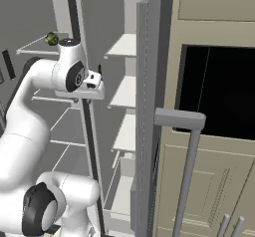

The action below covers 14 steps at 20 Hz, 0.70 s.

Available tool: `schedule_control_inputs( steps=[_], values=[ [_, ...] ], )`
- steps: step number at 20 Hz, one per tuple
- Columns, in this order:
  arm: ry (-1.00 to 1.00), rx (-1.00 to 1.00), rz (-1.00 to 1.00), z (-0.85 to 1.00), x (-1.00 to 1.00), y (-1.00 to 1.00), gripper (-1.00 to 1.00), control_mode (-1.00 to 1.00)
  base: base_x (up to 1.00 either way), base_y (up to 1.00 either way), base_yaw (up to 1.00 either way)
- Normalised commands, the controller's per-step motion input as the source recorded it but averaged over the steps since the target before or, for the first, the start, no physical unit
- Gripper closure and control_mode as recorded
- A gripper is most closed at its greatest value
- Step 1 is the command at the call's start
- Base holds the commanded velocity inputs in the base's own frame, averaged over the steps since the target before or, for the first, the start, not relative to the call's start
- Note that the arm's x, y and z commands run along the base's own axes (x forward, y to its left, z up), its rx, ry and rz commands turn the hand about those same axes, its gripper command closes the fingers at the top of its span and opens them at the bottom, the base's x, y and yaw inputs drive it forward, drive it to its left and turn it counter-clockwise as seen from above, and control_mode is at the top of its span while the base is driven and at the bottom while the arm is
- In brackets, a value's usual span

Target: Take the broccoli and peach from the fridge shelf and place them in the freezer drawer to begin freezing them.

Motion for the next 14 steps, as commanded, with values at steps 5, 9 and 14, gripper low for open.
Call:
schedule_control_inputs(
  steps=[5,9,14],
  values=[
    [-0.07,-0.02,0.00,0.00,-0.20,0.10,-1.00,-1.00,0.00,0.00,0.00],
    [-0.32,-0.01,0.00,0.02,-0.38,0.64,-1.00,-1.00,0.00,0.00,0.00],
    [-0.17,0.00,0.05,0.02,-0.10,1.00,-1.00,-1.00,0.00,0.00,0.00]
  ],
)
